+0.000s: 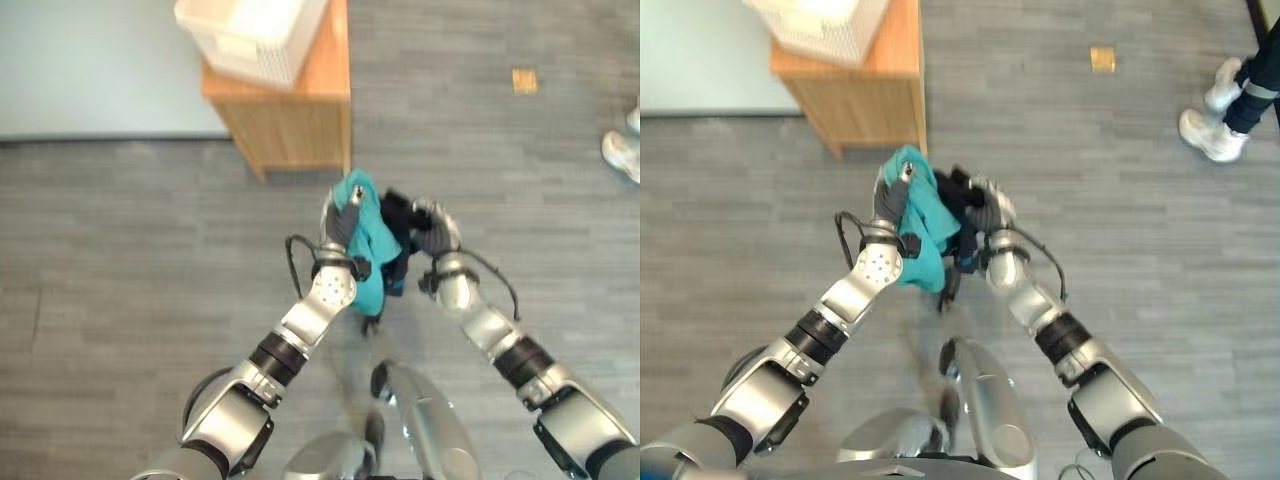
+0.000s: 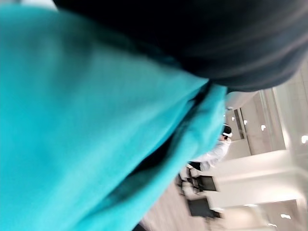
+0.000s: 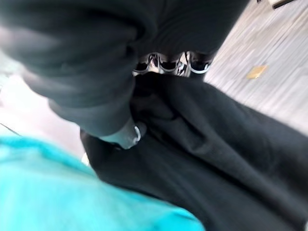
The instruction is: Pick up bed clothes into laundry basket.
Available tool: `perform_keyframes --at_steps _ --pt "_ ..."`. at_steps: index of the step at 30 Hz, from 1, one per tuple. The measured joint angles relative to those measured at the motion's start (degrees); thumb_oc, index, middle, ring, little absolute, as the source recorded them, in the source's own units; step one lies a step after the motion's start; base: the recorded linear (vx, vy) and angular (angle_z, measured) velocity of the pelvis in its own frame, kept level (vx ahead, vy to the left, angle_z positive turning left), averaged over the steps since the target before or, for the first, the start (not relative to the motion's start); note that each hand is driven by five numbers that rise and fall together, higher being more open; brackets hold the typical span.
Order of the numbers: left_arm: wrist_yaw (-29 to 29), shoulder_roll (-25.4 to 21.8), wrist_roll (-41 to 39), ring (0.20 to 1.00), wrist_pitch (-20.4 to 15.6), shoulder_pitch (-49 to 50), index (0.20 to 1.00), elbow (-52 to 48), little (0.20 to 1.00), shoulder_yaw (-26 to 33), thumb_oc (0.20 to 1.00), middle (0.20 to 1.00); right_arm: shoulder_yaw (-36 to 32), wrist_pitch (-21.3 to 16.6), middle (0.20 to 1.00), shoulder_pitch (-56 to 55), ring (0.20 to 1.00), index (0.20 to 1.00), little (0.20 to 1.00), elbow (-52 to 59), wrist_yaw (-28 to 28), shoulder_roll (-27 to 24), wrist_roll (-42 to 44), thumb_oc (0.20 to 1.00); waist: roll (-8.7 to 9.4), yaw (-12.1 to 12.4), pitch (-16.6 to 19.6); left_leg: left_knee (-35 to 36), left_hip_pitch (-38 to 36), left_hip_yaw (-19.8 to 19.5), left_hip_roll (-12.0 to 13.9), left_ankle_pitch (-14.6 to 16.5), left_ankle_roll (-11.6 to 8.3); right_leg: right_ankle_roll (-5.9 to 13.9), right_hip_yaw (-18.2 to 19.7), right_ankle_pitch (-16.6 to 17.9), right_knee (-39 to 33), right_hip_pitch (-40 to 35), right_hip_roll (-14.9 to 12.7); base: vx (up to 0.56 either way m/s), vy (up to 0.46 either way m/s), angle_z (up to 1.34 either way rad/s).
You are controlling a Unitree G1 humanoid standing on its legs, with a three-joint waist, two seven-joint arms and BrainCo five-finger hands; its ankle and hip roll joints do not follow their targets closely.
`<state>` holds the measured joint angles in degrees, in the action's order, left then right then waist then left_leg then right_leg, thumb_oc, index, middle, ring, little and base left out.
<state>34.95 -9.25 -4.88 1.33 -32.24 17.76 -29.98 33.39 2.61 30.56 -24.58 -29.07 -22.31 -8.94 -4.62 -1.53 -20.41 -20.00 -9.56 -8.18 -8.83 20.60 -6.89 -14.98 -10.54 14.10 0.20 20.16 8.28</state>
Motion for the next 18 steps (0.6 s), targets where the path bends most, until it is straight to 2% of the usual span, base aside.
perform_keyframes --at_steps 1,2,3,4,5,6,7,8,9,10,11,12,13,14,15,16,17,18 --pt "0.1 -0.7 0.9 0.200 -0.7 0.8 0.200 -2.7 0.200 1.1 0.200 0.200 0.0 -0.1 0.200 -0.4 0.200 0.200 0.200 1.0 0.2 -0.5 -0.2 0.200 1.28 1.5 0.1 -3.8 3.8 0.1 2.1 0.2 -0.37 0.34 1.1 -0.9 -0.3 -1.4 -0.6 0.21 -0.114 0.43" --pt "-0.1 -1.2 1.2 0.200 -1.2 0.9 0.200 -3.8 0.200 1.4 0.200 0.200 -0.6 -0.2 0.200 -0.2 0.200 0.200 0.200 1.2 0.3 -0.9 -0.7 0.200 2.85 3.4 0.2 -7.9 8.1 0.1 4.2 -0.3 -0.09 0.39 2.8 -4.0 -0.1 -2.9 -1.4 0.20 -0.197 0.27" --pt "-0.3 -1.1 1.2 0.200 -1.2 0.9 0.200 -4.0 0.200 1.8 0.200 0.200 -1.2 -0.2 0.200 0.3 0.200 0.200 0.200 1.1 0.4 -1.5 -1.5 0.200 3.02 4.1 0.1 -15.5 12.6 0.4 5.5 -0.4 0.42 1.36 3.1 -5.5 0.2 -4.5 -1.9 0.14 -0.195 0.14" --pt "-0.3 -2.0 1.1 0.200 -1.3 1.4 0.200 -4.7 0.200 1.7 0.200 0.200 -1.8 -0.1 0.200 1.6 0.200 0.200 0.200 1.7 0.4 -1.5 -2.8 0.200 2.82 5.3 0.0 -29.0 21.9 -1.0 5.8 -2.5 2.07 1.61 4.1 -7.8 1.1 -7.1 -2.5 0.20 -0.260 -0.03" --pt "-0.4 -2.2 1.1 0.200 -1.3 0.8 0.200 -4.6 0.200 0.7 0.200 0.200 -1.6 -0.1 0.200 2.8 0.200 0.200 0.200 1.8 -0.2 -2.0 -4.4 0.200 3.52 6.1 -0.4 -41.5 30.6 -1.6 4.4 -5.2 5.72 2.81 4.0 -8.7 1.8 -8.5 -3.6 0.26 -0.156 -0.39" --pt "-0.2 -3.5 1.1 0.200 -1.2 0.8 0.200 -4.5 0.200 0.1 0.200 0.200 -1.2 -0.1 0.200 4.2 0.200 0.200 0.200 1.7 -0.4 -0.9 -4.9 0.200 4.61 7.7 -0.9 -39.5 36.5 -2.1 3.2 -6.3 5.46 3.01 4.2 -8.8 1.6 -11.6 -5.0 0.24 -0.095 -0.42" --pt "-0.3 -3.4 1.1 0.200 -1.2 0.8 0.200 -4.3 0.200 -0.5 0.200 0.200 -1.2 -0.1 0.200 4.3 0.200 0.200 0.200 1.9 -0.6 -0.5 -5.3 0.200 4.80 7.7 -1.0 -36.0 37.9 -2.0 3.3 -8.1 4.77 3.10 3.9 -8.8 1.1 -13.5 -5.4 0.26 -0.010 -0.34" --pt "-0.3 -3.3 1.0 0.200 -1.2 0.8 0.200 -4.1 0.200 -1.4 0.200 0.200 -1.0 -0.1 0.200 4.3 0.200 0.200 0.200 2.0 -0.8 -0.1 -6.5 0.200 5.06 8.1 -0.9 -30.6 39.1 -1.5 3.7 -9.2 4.80 4.09 2.9 -9.4 0.2 -15.6 -6.3 0.19 0.054 -0.16" --pt "-0.1 -2.4 1.0 0.200 -1.4 0.7 0.200 -4.4 0.200 -1.8 0.200 0.200 -0.3 -0.2 0.200 4.7 0.200 0.200 0.200 2.8 -2.0 0.1 -8.0 0.200 5.94 8.5 -0.6 -14.1 38.5 -0.4 3.8 -13.1 4.46 8.06 0.3 -12.0 -1.8 -19.9 -8.0 0.33 0.115 -0.32" --pt "-0.1 -1.8 1.0 0.200 -1.6 0.8 0.200 -5.1 0.200 -1.8 0.200 0.200 -0.2 -0.1 0.200 5.4 0.200 0.200 0.200 3.5 -2.8 0.3 -9.0 0.200 5.62 8.9 -0.4 -5.6 37.4 -0.5 3.9 -14.6 4.35 10.65 -1.3 -14.3 -2.8 -21.9 -8.6 0.37 0.160 -0.58" --pt "-0.1 -1.2 1.0 0.200 -1.9 1.0 0.200 -5.7 0.200 -1.6 0.200 0.200 -0.1 -0.2 0.200 6.4 0.200 0.200 0.200 3.9 -3.2 0.2 -9.3 0.200 4.59 8.8 -0.2 0.5 36.6 -0.7 4.0 -17.4 4.43 11.86 -1.8 -16.7 -3.1 -23.4 -8.5 0.42 0.080 -0.76" --pt "-0.5 -0.6 1.0 0.200 -1.9 1.8 0.200 -5.7 0.200 -1.8 0.200 0.200 0.8 0.1 0.200 6.7 0.200 0.200 0.200 3.8 -4.6 -0.2 -11.2 0.200 1.40 8.4 0.2 13.6 32.4 -3.7 4.2 -21.5 6.04 13.81 -0.6 -17.9 -3.6 -26.2 -7.2 0.34 0.063 -0.85" --pt "-0.5 0.0 1.0 0.200 -2.0 4.2 0.200 -5.8 0.200 -1.7 0.200 0.200 1.3 0.4 0.200 5.4 0.200 0.200 0.200 4.7 -4.5 -1.4 -12.1 0.200 -0.98 8.5 0.6 18.7 28.3 -2.8 5.9 -22.0 7.70 16.09 1.5 -19.6 -2.5 -28.6 -5.3 0.22 -0.002 -0.82" --pt "-0.3 0.7 0.9 0.200 -2.1 6.0 0.200 -6.2 0.200 -2.7 0.200 0.200 0.7 0.6 0.200 3.1 0.200 0.200 0.200 5.3 -4.5 -1.9 -13.4 0.200 -2.46 8.2 1.2 18.1 26.5 -2.2 7.4 -31.3 7.79 17.61 1.8 -22.2 -0.2 -30.3 -3.4 0.23 0.078 -0.51" --pt "-0.2 0.3 0.4 0.200 -2.2 6.7 0.200 -5.8 0.200 -3.9 0.200 0.200 -0.5 0.7 0.200 1.2 0.200 0.200 0.200 5.7 -4.7 -1.7 -13.8 0.200 -1.36 8.1 1.3 16.2 26.1 -1.8 6.7 -32.9 9.27 17.65 1.3 -24.5 2.9 -30.6 -4.3 0.16 0.038 -0.08" --pt "-0.5 -0.3 -0.7 0.200 -2.0 7.4 0.200 -4.9 0.200 -5.0 0.200 0.200 -1.9 1.0 0.200 -0.9 0.200 0.200 0.200 6.6 -4.3 -3.4 -13.2 0.200 1.88 6.9 2.9 18.3 25.0 -2.8 4.5 -32.5 8.15 16.44 1.6 -28.2 9.9 -26.0 -6.8 0.23 0.036 0.55" --pt "-2.0 -0.2 -1.1 0.200 -2.0 6.9 0.200 -5.7 0.200 -4.0 0.200 0.200 -2.2 0.6 0.200 1.1 0.200 0.200 0.200 12.0 0.1 -13.6 -11.4 0.200 1.31 5.5 2.8 20.1 25.2 -3.4 2.9 -32.4 8.18 16.02 2.6 -29.0 14.5 -22.1 -7.2 0.14 0.013 0.89" --pt "-1.9 -0.4 -1.3 0.200 -2.0 5.1 0.200 -5.8 0.200 -2.6 0.200 0.200 -9.8 -0.4 0.200 3.5 0.200 0.200 0.200 12.5 0.9 -26.1 -10.1 0.200 1.07 5.0 2.6 22.9 24.8 -1.7 1.6 -31.4 6.80 17.27 4.3 -30.2 16.0 -17.5 -7.8 0.15 0.010 1.04"
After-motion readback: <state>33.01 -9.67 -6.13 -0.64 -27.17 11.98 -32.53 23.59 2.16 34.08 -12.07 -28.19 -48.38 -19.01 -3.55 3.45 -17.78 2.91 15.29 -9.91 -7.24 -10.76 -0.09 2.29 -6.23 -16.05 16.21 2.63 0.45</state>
